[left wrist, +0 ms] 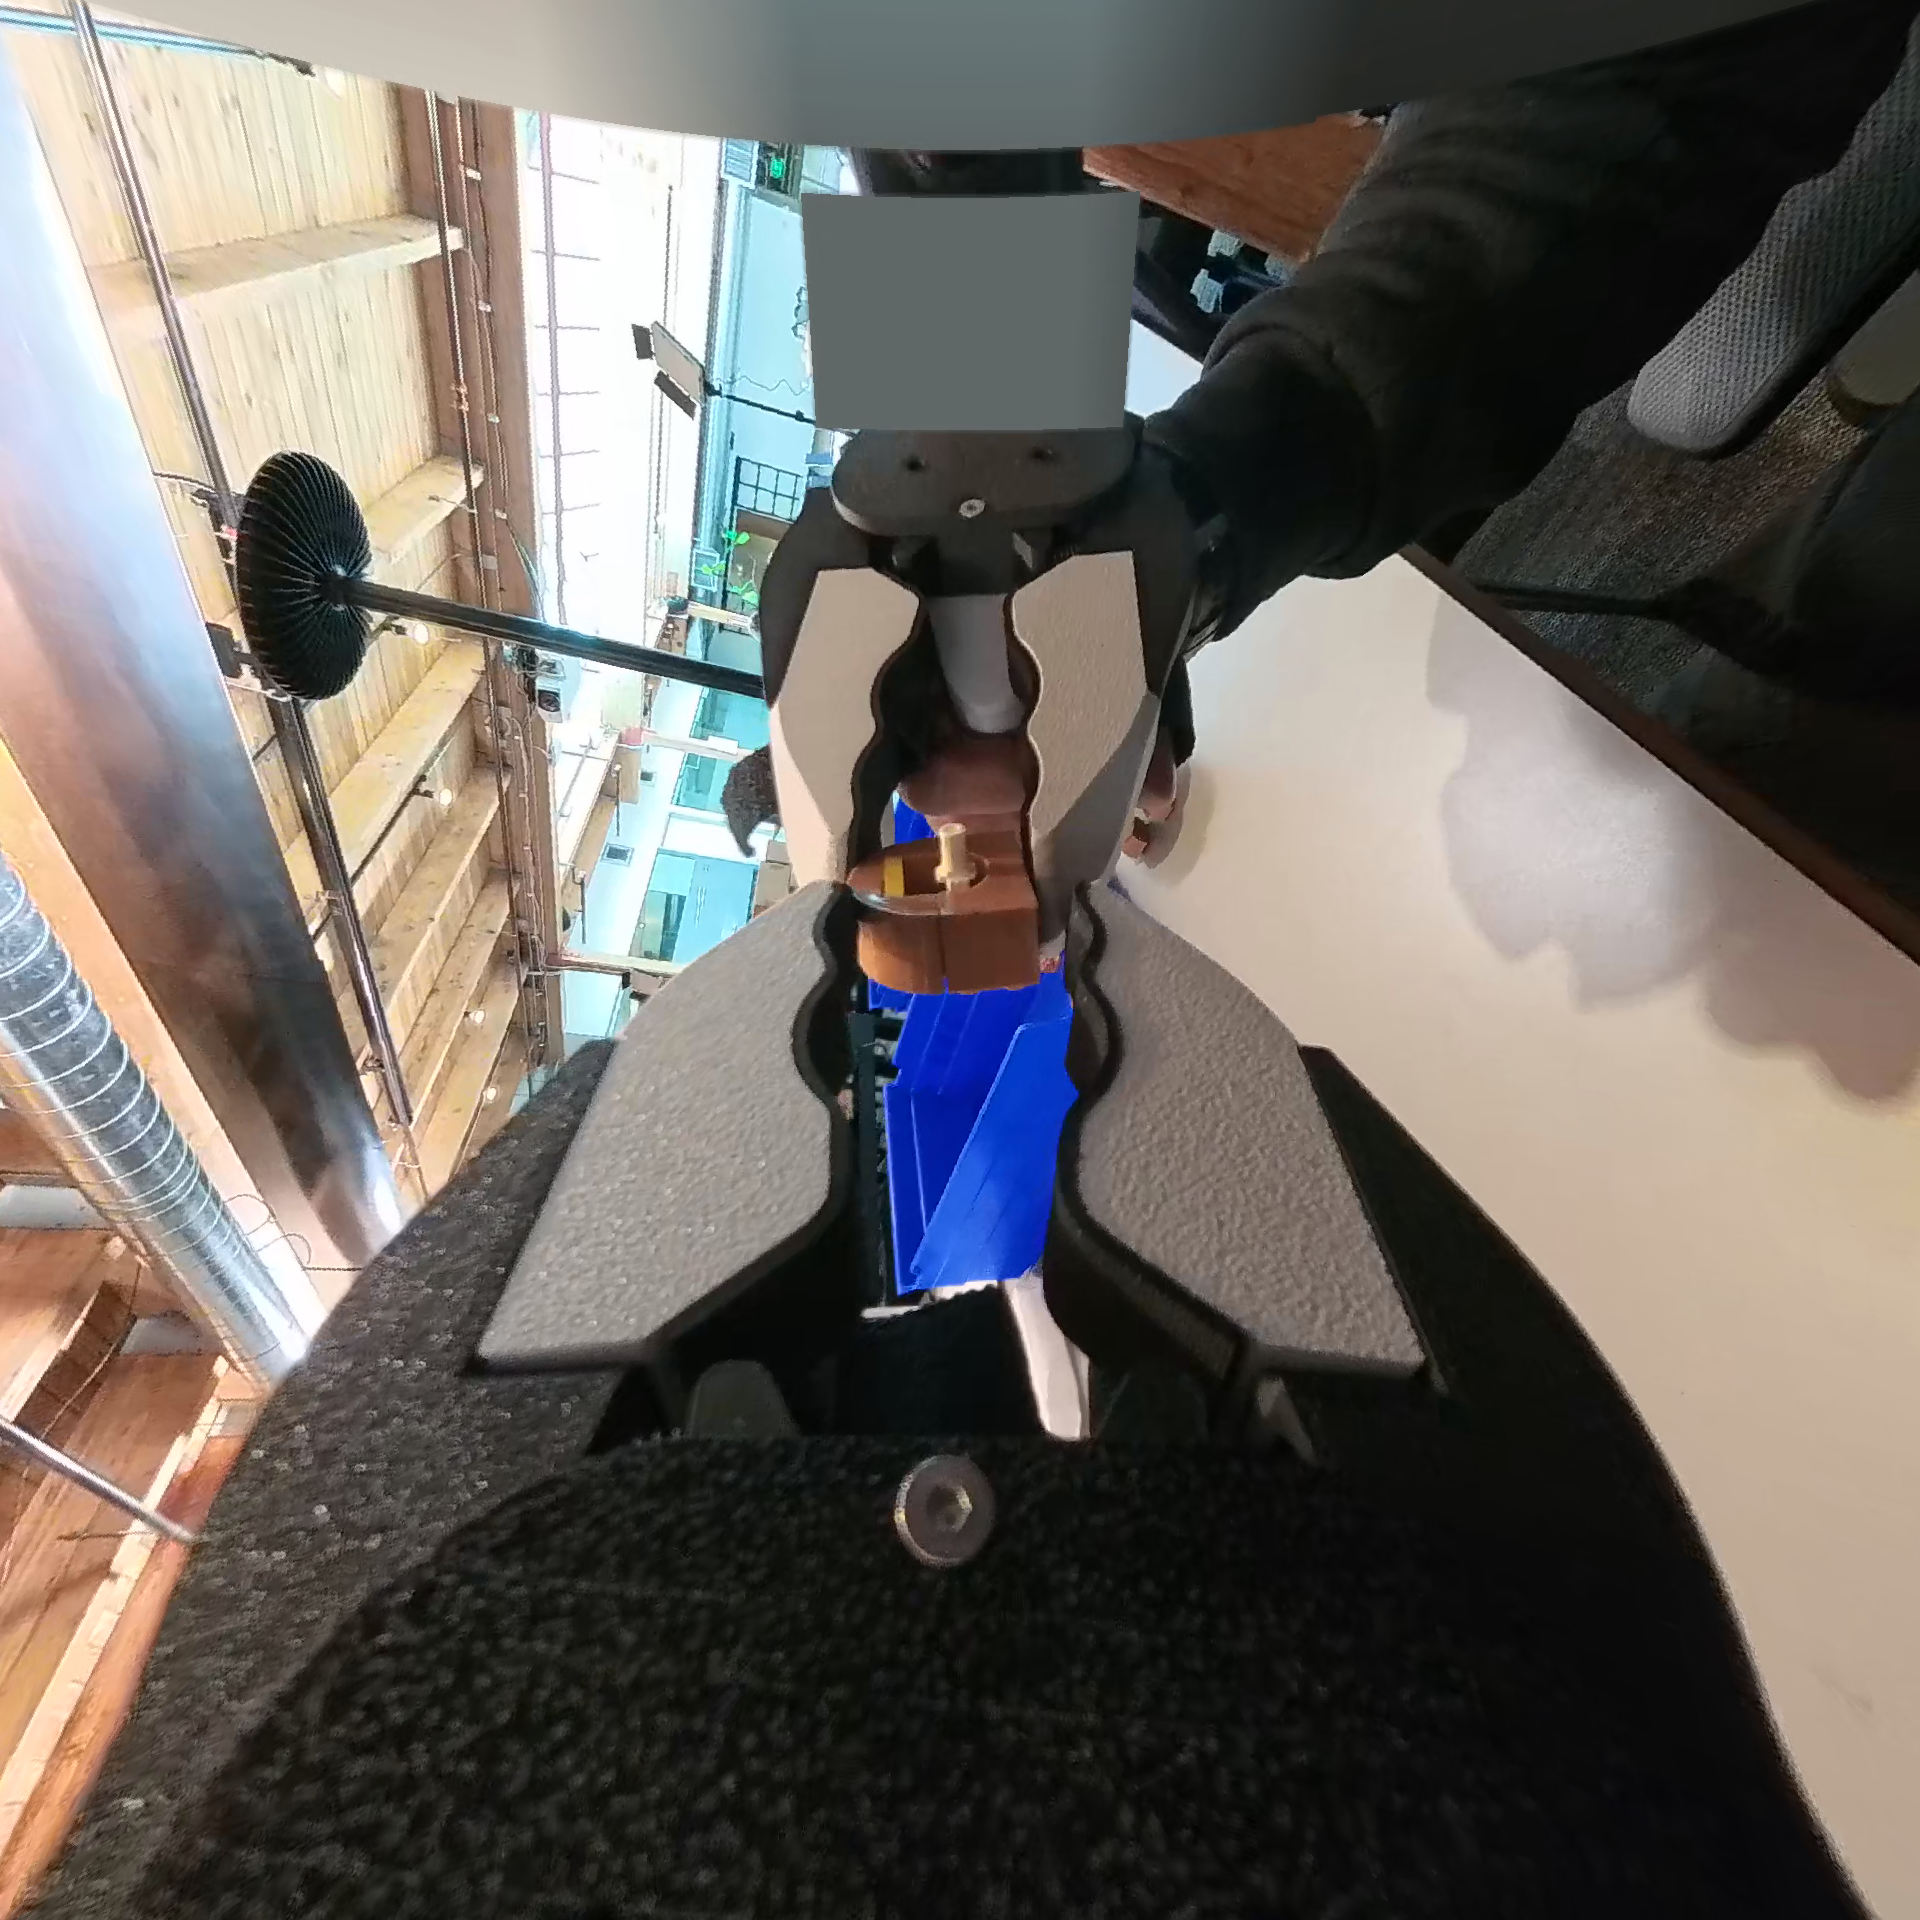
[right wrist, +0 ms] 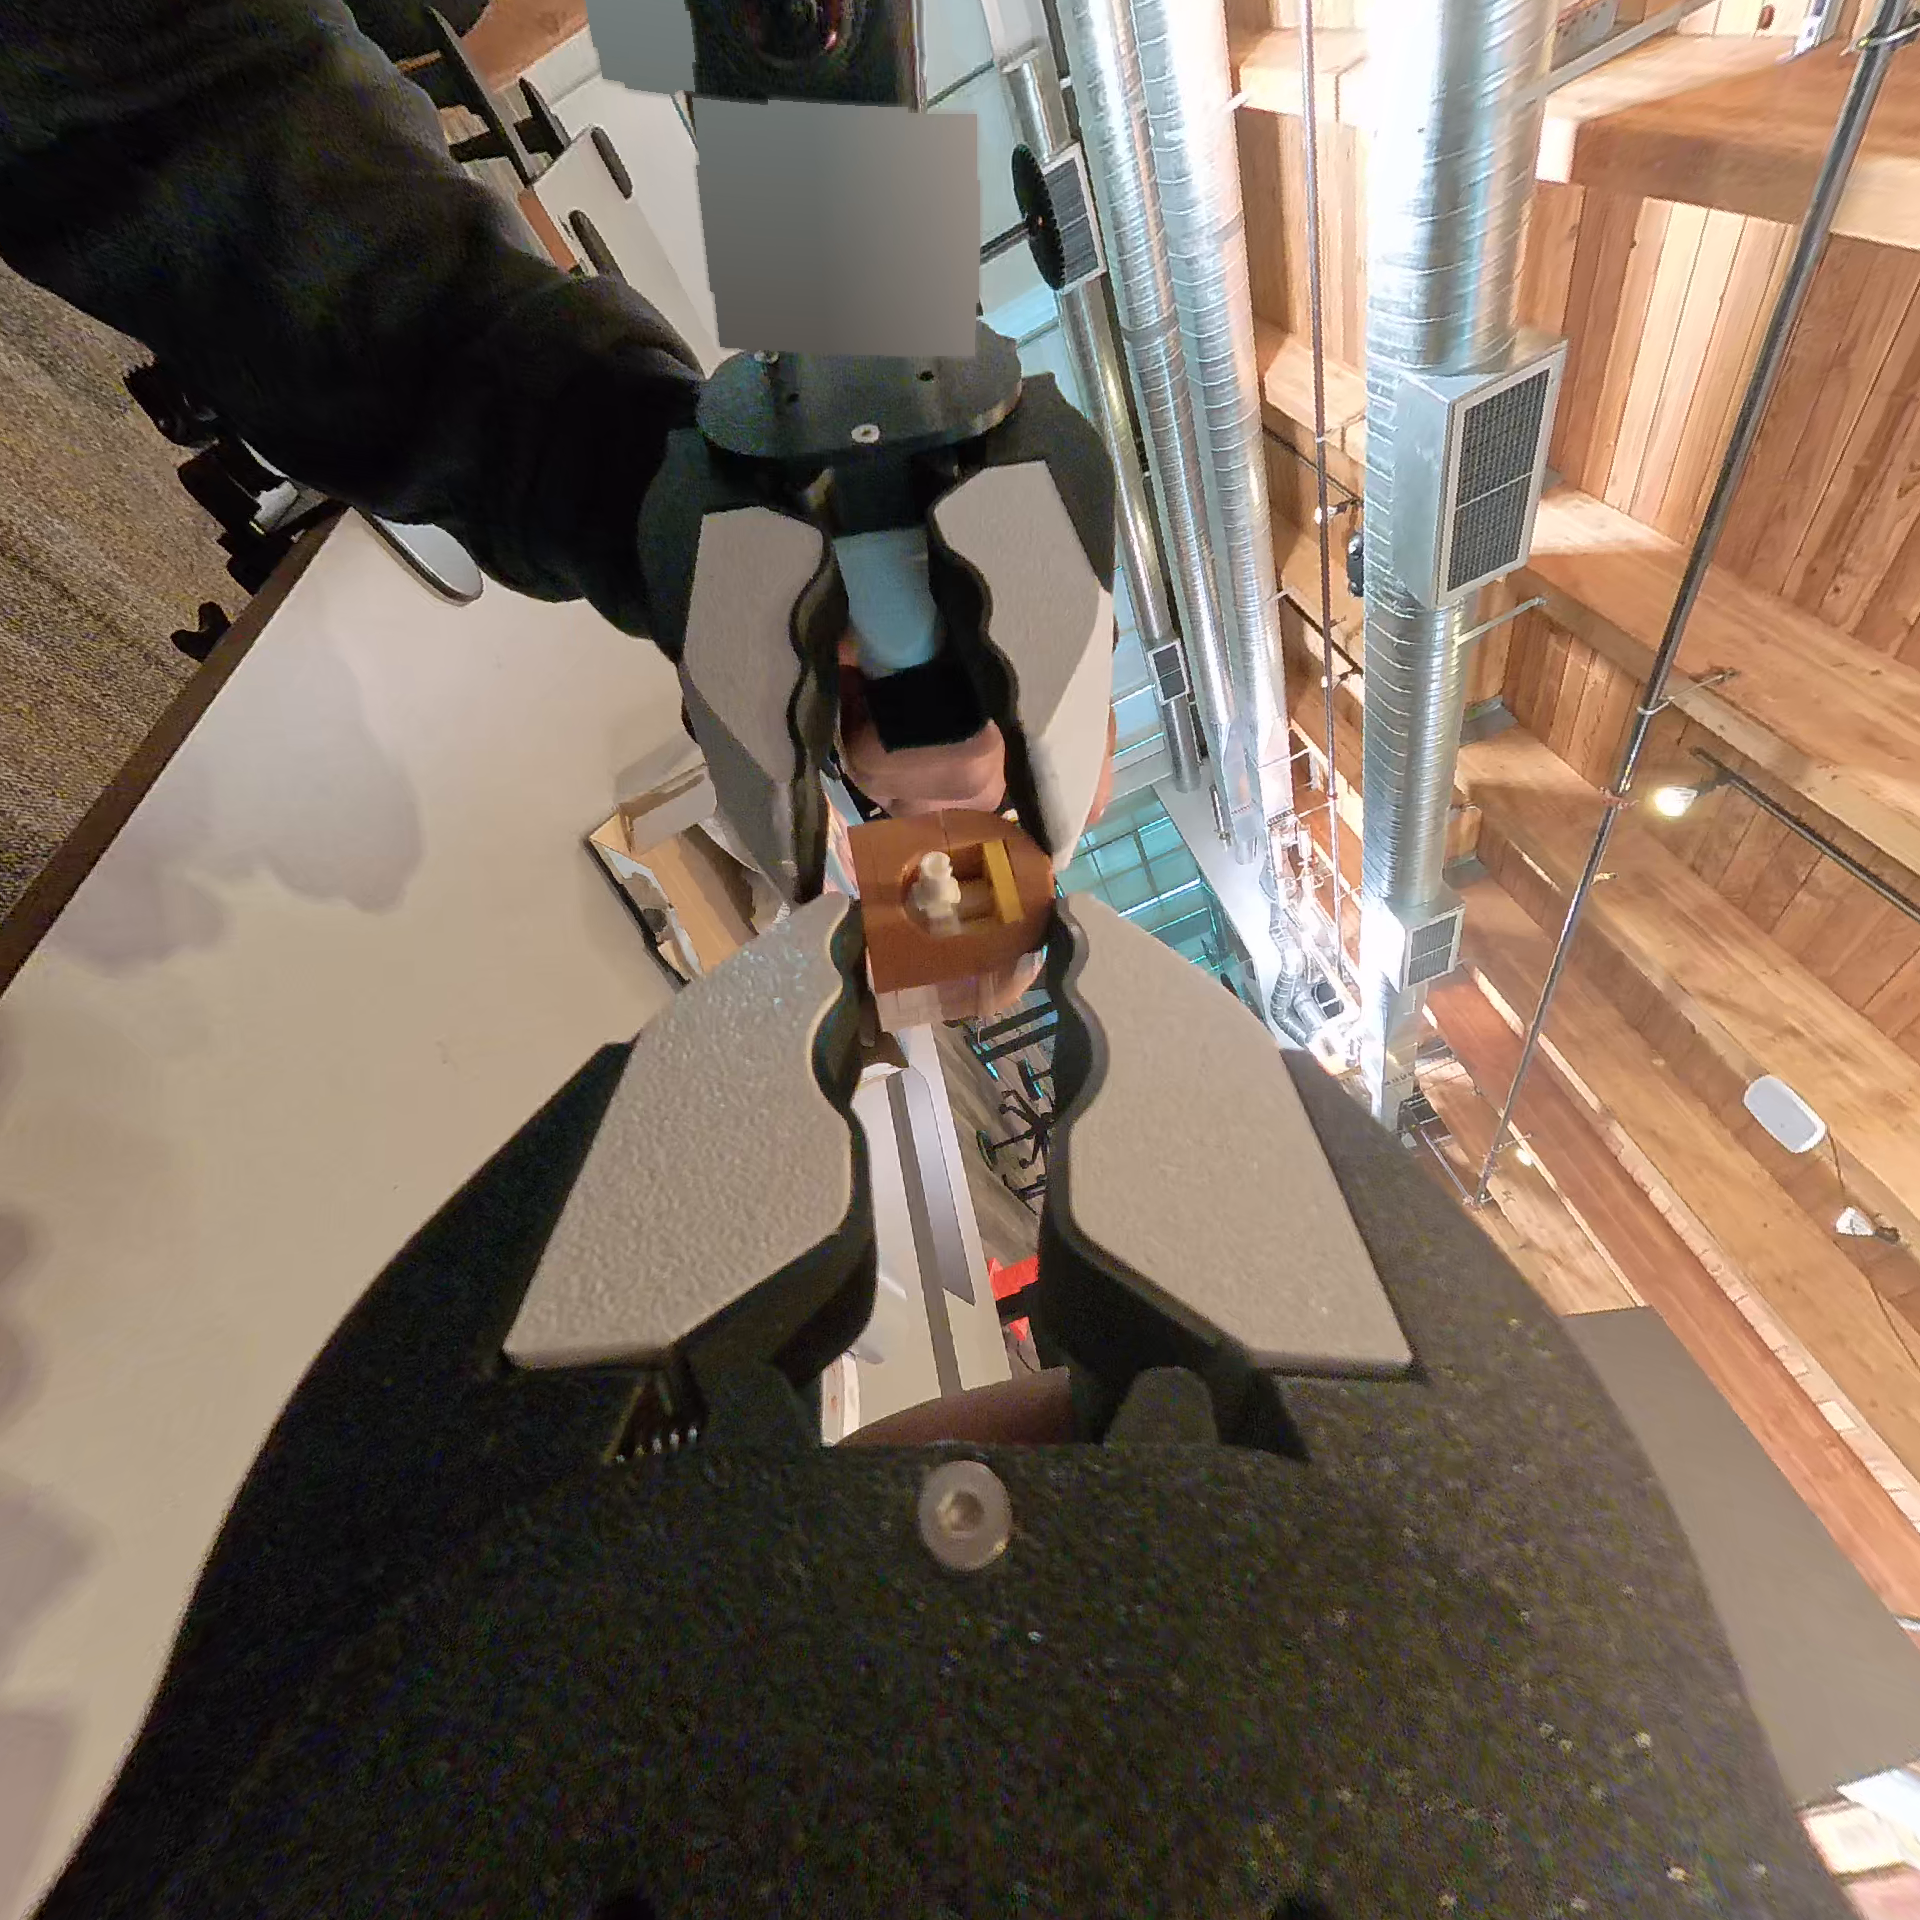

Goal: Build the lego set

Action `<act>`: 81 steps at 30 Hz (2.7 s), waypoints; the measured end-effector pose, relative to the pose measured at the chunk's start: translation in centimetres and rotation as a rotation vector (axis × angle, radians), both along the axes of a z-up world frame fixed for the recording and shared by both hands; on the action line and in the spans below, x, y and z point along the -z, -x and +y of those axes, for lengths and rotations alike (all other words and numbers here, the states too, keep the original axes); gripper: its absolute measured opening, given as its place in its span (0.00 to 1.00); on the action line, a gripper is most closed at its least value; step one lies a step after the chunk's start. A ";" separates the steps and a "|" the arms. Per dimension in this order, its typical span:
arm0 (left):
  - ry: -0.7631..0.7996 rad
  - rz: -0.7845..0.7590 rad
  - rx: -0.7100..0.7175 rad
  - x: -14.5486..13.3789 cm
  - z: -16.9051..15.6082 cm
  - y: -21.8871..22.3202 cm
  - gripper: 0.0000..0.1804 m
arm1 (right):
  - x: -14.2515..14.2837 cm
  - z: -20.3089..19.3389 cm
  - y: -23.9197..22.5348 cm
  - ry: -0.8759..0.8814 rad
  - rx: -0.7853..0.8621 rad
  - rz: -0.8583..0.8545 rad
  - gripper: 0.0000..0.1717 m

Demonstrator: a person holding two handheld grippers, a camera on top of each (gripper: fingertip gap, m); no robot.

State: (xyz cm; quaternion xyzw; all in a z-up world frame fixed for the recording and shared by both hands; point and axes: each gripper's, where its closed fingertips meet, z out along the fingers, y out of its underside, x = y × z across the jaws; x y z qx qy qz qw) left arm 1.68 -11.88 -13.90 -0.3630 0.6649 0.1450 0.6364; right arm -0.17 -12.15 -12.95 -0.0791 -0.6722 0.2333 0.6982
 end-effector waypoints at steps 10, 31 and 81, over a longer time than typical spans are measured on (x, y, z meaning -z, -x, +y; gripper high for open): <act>0.009 -0.023 0.018 0.1 -0.1 -0.2 0.17 | 0.6 0.1 0.0 -0.010 0.008 -0.012 0.19; 0.004 -0.158 -0.040 1.5 1.8 0.5 0.22 | 2.2 2.2 -1.2 0.075 0.069 0.072 0.19; 0.002 -0.029 0.024 3.4 0.8 -1.1 0.21 | 3.2 0.2 -1.7 0.090 -0.055 0.017 0.19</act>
